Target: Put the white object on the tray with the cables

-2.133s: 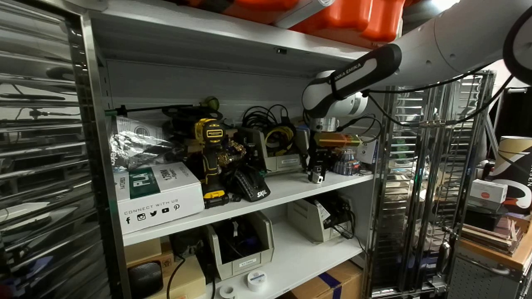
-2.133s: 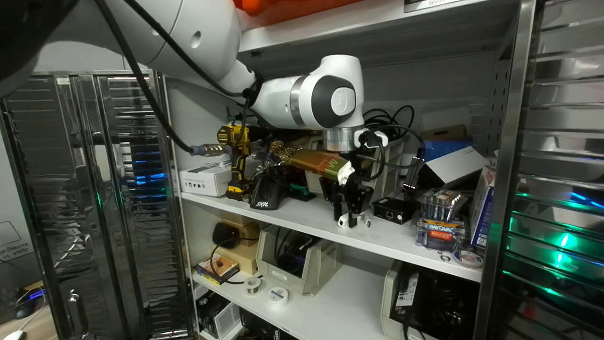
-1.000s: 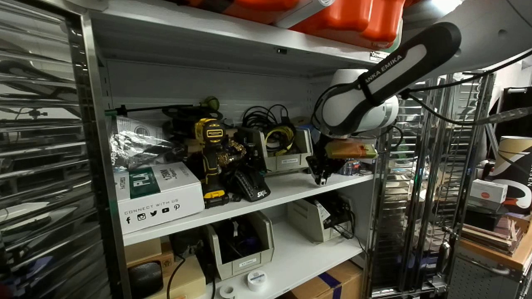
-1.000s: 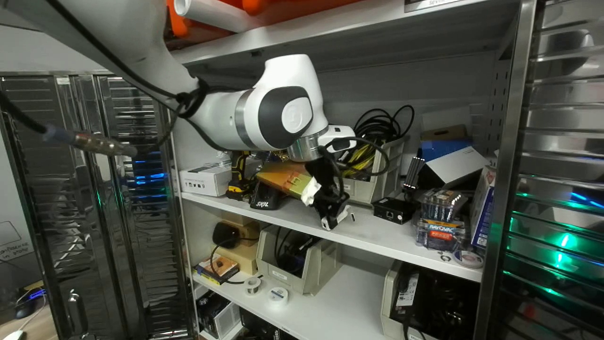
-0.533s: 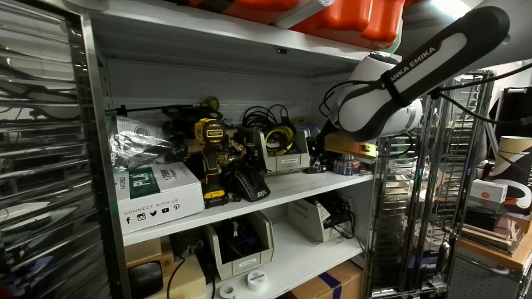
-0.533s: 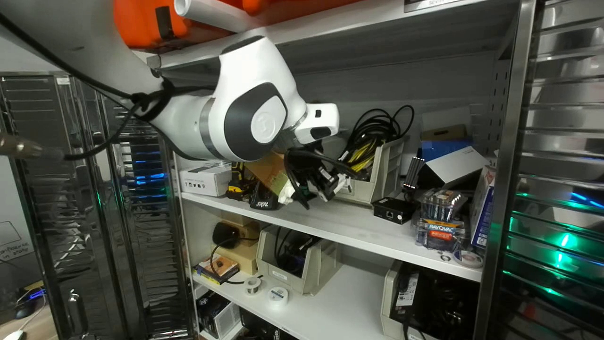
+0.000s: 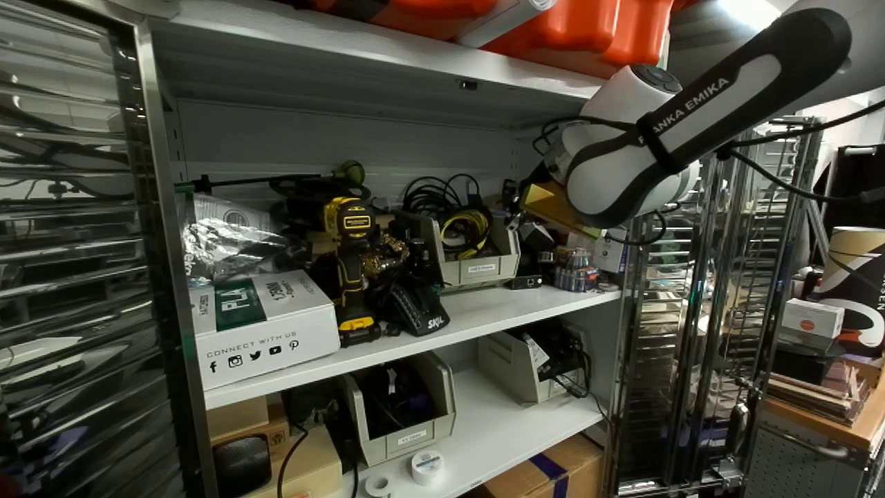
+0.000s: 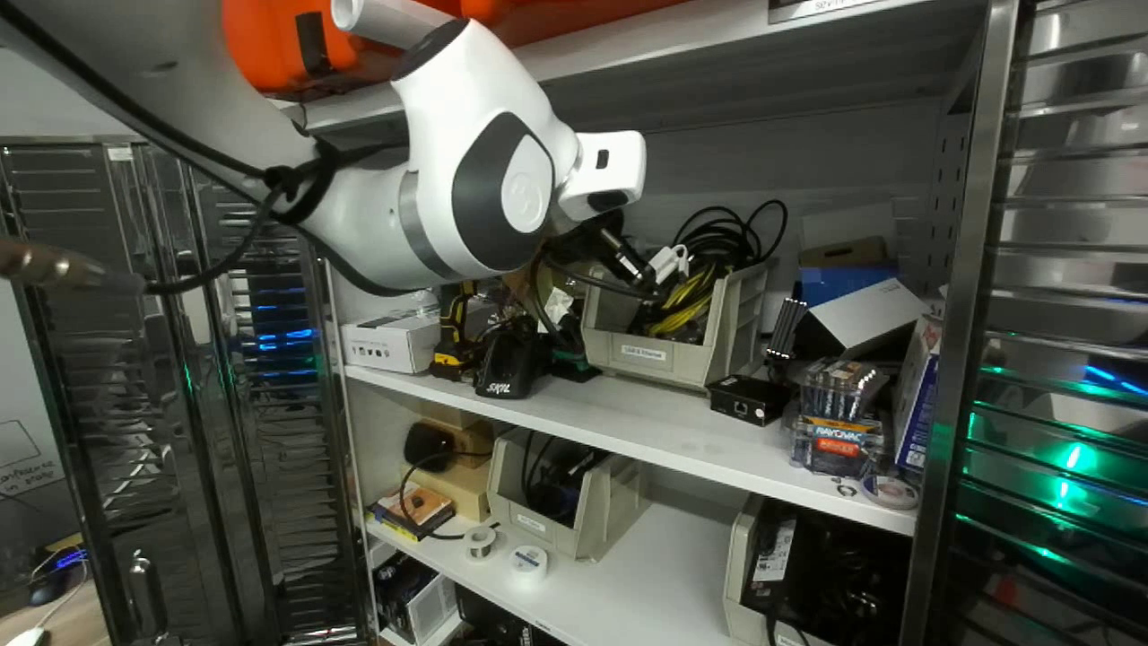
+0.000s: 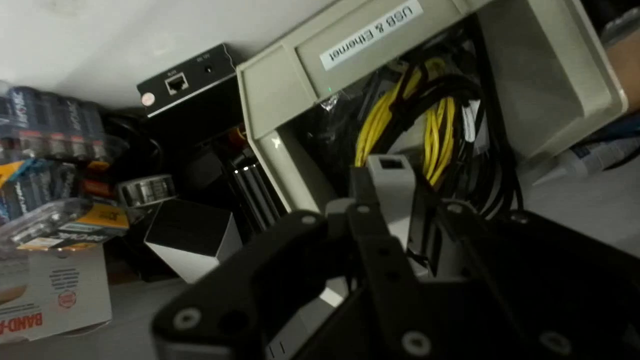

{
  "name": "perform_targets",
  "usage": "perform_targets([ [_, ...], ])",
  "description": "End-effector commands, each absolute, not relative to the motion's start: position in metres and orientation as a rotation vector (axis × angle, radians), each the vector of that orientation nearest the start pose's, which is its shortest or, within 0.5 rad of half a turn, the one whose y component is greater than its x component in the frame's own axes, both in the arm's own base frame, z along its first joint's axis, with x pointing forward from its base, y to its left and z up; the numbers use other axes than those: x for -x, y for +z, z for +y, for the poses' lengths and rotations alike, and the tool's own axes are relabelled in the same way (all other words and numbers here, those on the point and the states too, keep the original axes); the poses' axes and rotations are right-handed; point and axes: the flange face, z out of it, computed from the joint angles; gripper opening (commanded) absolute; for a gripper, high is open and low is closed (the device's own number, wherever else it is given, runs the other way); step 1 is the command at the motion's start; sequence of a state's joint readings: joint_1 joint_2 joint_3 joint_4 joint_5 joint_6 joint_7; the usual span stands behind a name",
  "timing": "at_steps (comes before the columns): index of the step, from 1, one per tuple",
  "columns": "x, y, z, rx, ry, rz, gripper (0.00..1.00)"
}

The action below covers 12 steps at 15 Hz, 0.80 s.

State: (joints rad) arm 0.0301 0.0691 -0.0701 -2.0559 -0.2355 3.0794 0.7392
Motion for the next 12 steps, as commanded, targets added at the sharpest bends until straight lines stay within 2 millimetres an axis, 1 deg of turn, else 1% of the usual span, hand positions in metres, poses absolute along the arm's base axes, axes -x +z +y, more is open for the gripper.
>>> perform_targets([
  [1, -0.652, 0.535, -0.001, 2.445, -1.419, 0.763, 0.09],
  [3, -0.67, 0.538, 0.005, 2.423, -1.429, 0.793, 0.09],
  [5, -0.684, 0.534, 0.018, 2.411, -1.414, 0.807, 0.09],
  [8, -0.7, 0.527, 0.033, 2.399, -1.393, 0.812, 0.09],
  [10, -0.708, 0.524, 0.038, 2.39, -1.393, 0.825, 0.09],
  [11, -0.712, 0.523, 0.037, 2.407, -1.398, 0.839, 0.11],
  [12, -0.715, 0.524, 0.035, 2.416, -1.401, 0.85, 0.44],
])
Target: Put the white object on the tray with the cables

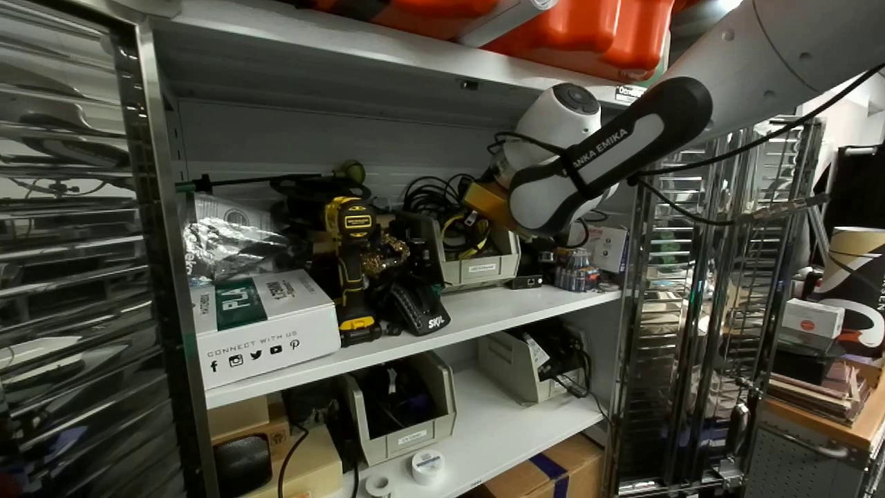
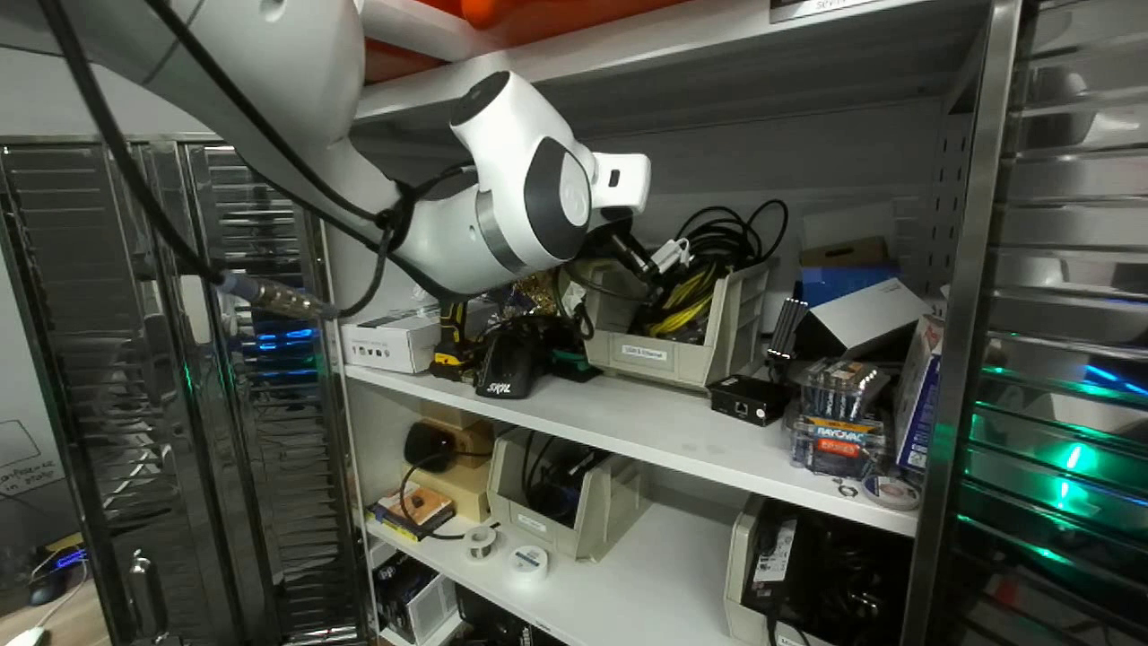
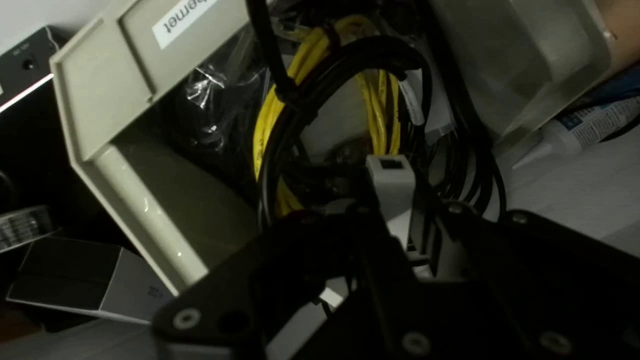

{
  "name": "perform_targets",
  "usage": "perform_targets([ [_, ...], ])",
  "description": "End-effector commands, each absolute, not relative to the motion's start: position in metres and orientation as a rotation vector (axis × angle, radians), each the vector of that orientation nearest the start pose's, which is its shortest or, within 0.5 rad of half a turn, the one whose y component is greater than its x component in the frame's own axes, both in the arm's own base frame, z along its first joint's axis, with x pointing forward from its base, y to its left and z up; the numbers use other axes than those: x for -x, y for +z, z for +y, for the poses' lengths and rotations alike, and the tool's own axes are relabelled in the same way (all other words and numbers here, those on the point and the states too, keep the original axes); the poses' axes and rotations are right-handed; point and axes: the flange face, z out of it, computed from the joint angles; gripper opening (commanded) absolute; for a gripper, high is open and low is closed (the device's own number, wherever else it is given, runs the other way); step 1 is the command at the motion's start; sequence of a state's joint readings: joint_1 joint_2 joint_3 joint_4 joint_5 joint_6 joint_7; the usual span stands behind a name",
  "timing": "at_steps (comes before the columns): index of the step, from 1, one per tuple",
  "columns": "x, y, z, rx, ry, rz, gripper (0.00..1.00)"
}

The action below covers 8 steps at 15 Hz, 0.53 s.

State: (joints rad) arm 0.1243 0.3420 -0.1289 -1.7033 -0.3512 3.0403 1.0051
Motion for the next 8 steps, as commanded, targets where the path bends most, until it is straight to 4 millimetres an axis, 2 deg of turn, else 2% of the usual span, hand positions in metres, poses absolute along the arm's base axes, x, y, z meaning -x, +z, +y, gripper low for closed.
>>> perform_targets([
  [1, -0.716, 0.525, 0.033, 2.418, -1.4, 0.864, 0.46],
  [5, -0.71, 0.532, 0.03, 2.421, -1.367, 0.875, 0.75],
  [8, -0.693, 0.535, 0.033, 2.433, -1.331, 0.854, 0.99],
])
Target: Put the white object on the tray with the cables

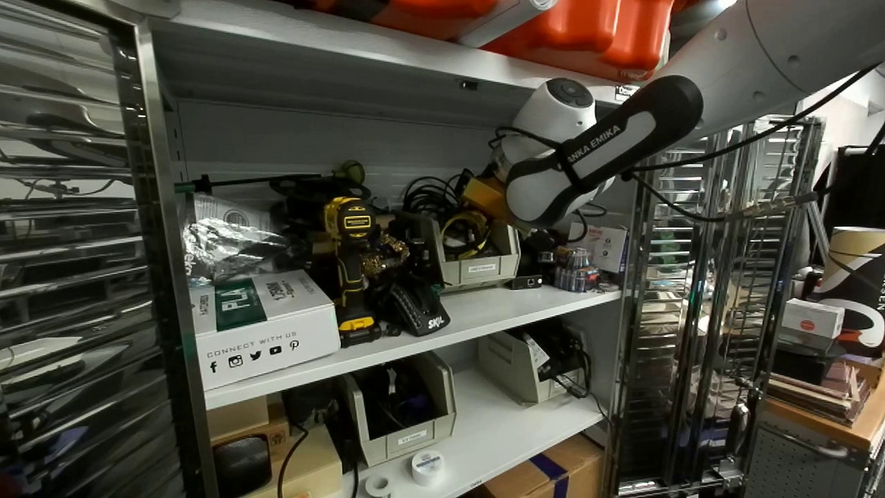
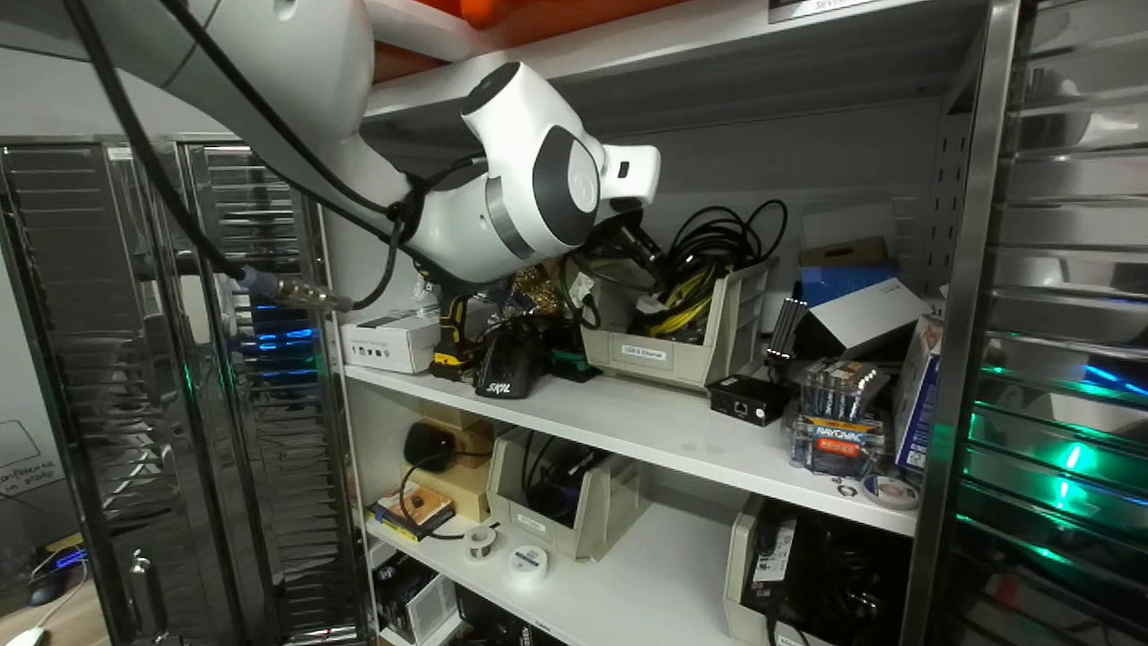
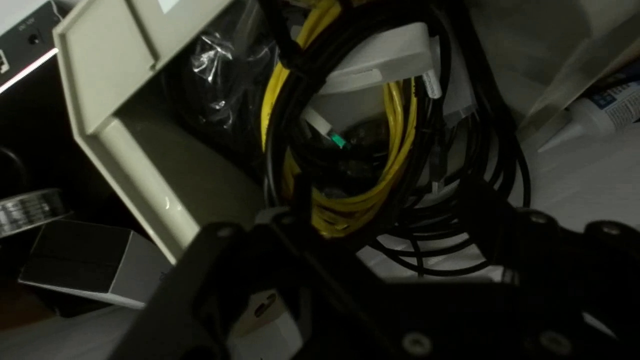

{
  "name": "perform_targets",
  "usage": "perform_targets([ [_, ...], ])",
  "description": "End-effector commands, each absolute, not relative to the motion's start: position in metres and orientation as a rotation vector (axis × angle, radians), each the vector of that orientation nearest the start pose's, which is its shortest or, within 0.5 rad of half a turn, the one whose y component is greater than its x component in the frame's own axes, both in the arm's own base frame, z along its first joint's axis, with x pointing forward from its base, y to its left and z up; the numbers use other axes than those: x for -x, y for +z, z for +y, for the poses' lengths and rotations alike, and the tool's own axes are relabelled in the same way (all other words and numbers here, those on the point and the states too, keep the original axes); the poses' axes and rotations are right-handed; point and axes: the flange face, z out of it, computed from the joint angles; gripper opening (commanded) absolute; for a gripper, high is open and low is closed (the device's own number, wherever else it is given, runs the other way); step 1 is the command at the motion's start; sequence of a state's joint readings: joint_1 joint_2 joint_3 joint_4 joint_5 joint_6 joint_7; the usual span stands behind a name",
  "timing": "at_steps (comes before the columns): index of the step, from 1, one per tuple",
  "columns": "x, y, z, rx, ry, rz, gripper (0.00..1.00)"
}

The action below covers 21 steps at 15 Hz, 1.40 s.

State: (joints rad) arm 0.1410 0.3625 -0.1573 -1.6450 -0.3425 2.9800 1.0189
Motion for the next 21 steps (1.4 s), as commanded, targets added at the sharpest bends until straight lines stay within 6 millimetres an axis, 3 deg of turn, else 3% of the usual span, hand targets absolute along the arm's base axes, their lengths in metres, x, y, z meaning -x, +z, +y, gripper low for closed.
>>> perform_targets([
  [1, -0.686, 0.533, 0.035, 2.448, -1.31, 0.847, 1.0],
  [5, -0.637, 0.512, 0.044, 2.543, -1.105, 0.79, 1.0],
  [9, -0.585, 0.504, 0.017, 2.697, -0.867, 0.788, 1.0],
  [14, -0.529, 0.52, -0.038, 2.933, -0.404, 0.715, 1.0],
  [20, -0.46, 0.584, -0.094, 2.964, 0.01, 0.321, 1.0],
  [21, -0.477, 0.559, -0.083, 2.984, -0.034, 0.444, 1.0],
])
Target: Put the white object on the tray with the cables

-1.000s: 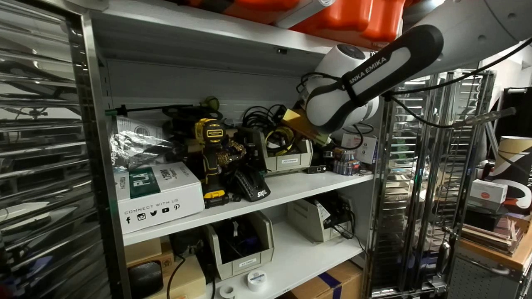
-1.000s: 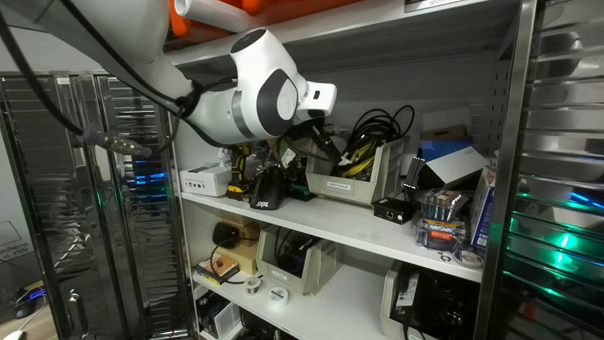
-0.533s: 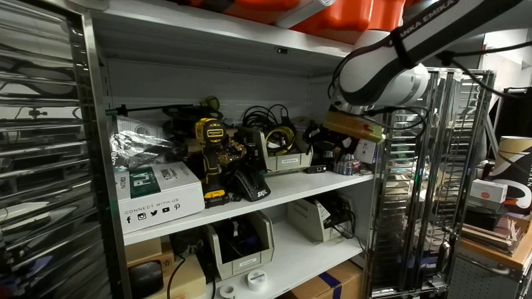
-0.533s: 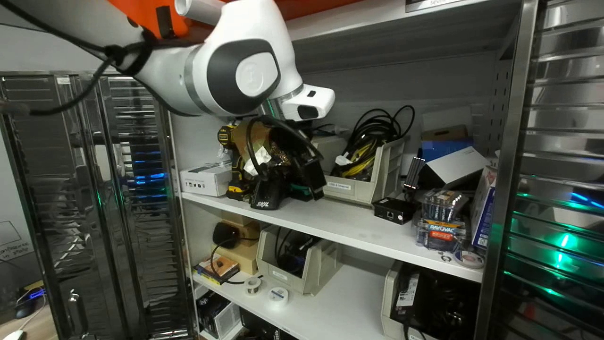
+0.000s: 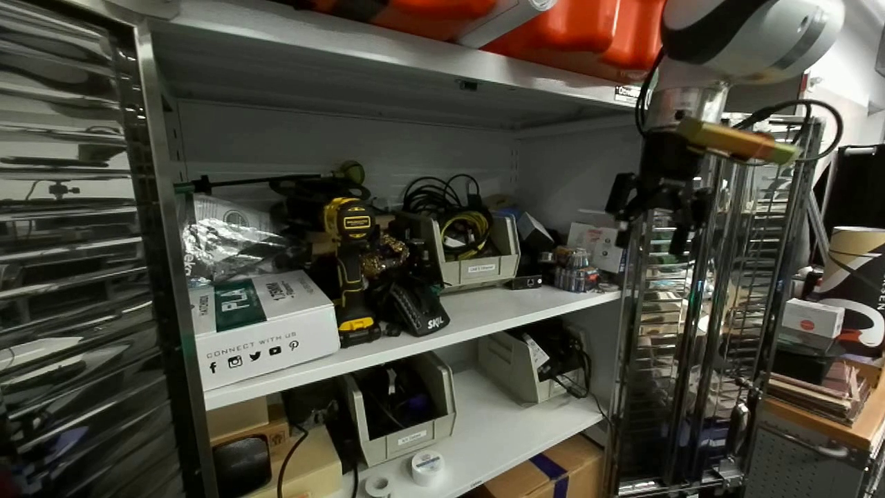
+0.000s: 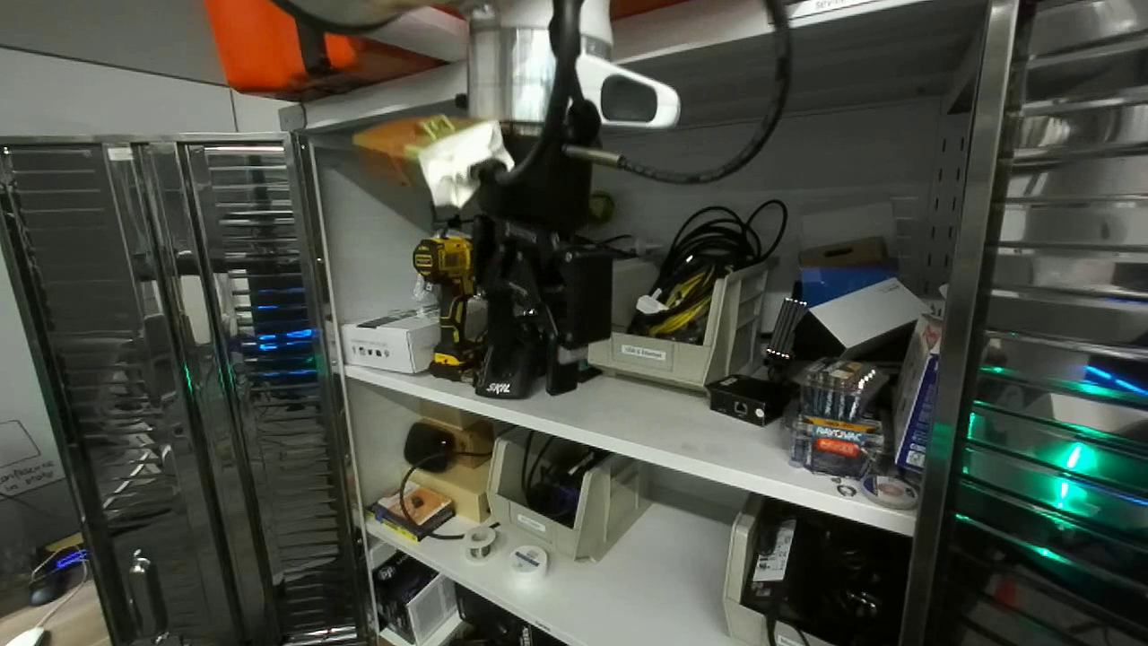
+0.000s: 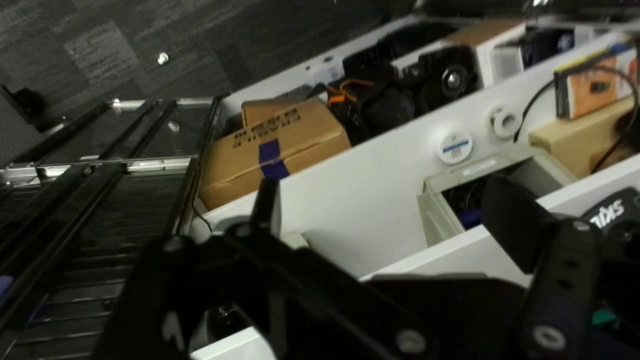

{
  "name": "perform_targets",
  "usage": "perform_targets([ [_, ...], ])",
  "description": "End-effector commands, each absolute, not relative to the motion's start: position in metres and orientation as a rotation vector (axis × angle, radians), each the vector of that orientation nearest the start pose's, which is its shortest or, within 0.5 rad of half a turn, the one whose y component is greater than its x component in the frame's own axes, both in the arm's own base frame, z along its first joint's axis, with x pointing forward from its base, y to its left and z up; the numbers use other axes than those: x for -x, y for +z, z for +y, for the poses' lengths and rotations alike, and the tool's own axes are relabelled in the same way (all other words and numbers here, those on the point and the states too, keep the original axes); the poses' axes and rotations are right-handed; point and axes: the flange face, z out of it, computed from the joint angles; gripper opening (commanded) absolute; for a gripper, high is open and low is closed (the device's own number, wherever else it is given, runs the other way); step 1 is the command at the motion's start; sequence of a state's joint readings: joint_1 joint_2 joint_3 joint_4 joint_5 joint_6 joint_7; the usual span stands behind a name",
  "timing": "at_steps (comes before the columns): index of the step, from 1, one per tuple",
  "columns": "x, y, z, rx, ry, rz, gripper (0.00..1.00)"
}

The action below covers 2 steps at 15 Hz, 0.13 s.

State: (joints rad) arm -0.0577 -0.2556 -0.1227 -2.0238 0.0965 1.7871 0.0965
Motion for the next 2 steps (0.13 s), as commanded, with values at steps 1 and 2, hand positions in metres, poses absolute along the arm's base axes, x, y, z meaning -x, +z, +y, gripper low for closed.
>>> perform_targets([
  [1, -0.4668, 0.5704, -0.091, 2.983, -0.003, 0.398, 1.0],
  [2, -0.4611, 0.5779, -0.0961, 2.98, 0.002, 0.376, 1.0],
])
